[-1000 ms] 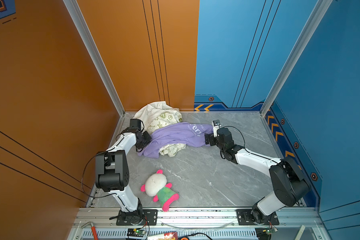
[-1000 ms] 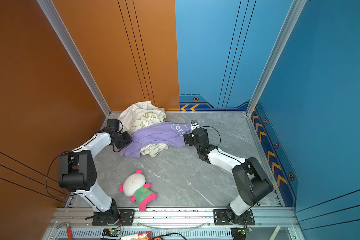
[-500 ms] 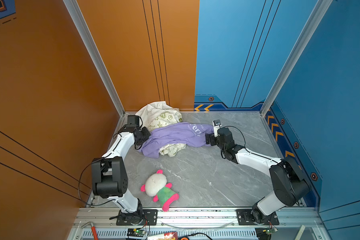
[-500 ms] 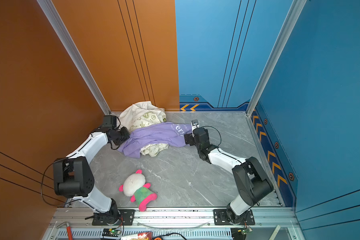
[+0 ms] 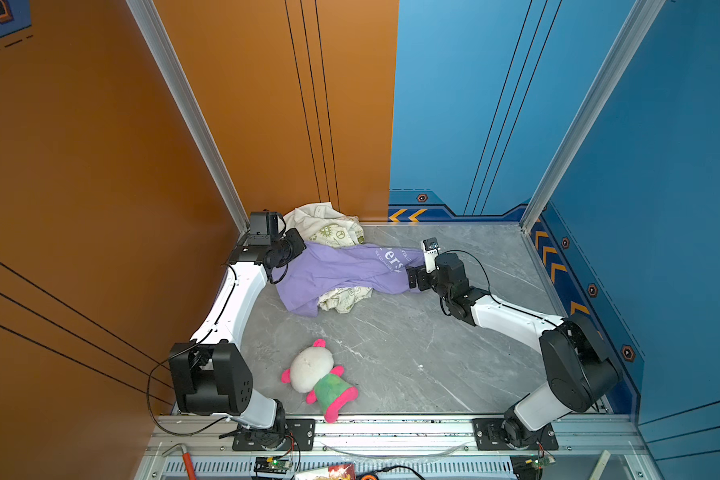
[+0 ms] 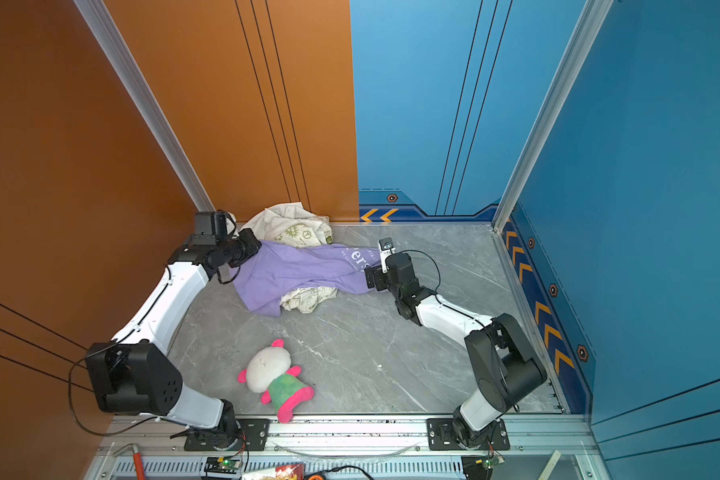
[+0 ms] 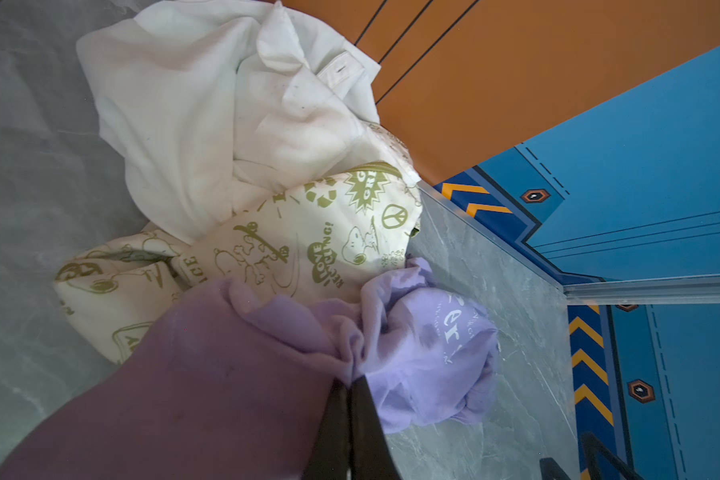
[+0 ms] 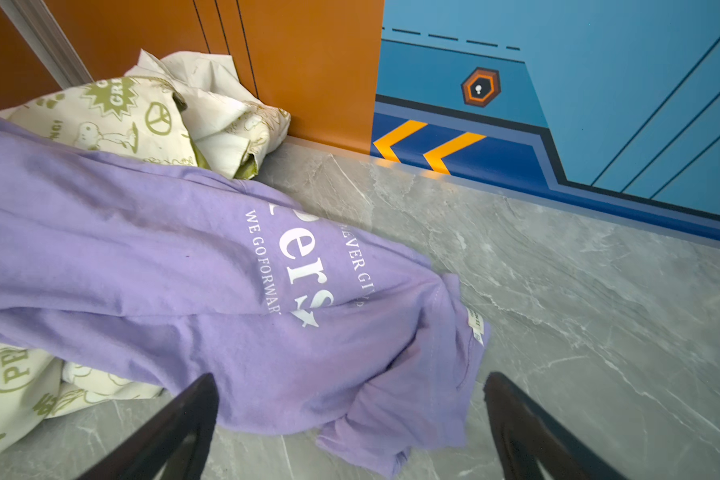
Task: Pick out a specific cloth from the pile
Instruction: 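Lift the T-shirt with both grippers and bring the grippers together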
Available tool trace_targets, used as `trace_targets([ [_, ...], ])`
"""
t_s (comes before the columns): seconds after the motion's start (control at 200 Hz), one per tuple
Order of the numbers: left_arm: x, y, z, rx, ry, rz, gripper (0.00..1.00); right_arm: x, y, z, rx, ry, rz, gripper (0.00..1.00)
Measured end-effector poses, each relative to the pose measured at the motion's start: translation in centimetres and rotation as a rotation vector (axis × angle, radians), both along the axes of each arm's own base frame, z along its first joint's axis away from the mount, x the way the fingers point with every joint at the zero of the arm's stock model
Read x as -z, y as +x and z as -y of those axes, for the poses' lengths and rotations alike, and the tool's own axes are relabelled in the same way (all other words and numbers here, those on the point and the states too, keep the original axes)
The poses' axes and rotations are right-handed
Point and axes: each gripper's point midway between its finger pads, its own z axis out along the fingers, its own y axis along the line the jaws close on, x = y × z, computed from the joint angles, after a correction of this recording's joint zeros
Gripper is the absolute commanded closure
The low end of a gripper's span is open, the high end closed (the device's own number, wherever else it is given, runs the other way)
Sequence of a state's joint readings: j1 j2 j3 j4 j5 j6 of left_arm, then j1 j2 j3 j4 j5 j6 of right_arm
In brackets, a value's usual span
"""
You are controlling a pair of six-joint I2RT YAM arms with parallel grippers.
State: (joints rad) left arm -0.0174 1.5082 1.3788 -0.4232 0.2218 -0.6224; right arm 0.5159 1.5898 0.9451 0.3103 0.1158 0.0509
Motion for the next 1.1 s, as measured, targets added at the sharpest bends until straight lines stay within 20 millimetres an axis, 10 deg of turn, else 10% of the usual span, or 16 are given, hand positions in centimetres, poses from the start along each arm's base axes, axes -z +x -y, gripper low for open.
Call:
trace_targets([
  [0.445, -9.9, 2.3, 11.8, 0.359, -0.151, 0.259, 1.0, -7.5, -1.0, -6.7, -0.357, 0.067, 0.127, 0.0],
  [0.761, -8.3, 1.3, 20.9, 0.625, -0.248, 0.201, 1.0, -12.1, -1.3, -8.5, -0.472, 0.082, 0.223, 0.0],
  [1.096, -7.6, 0.4, 24.3, 0.742, -0.296, 0.17, 1.0, -11.3, 0.1, -8.2, -0.492, 0.057, 0.212, 0.02],
])
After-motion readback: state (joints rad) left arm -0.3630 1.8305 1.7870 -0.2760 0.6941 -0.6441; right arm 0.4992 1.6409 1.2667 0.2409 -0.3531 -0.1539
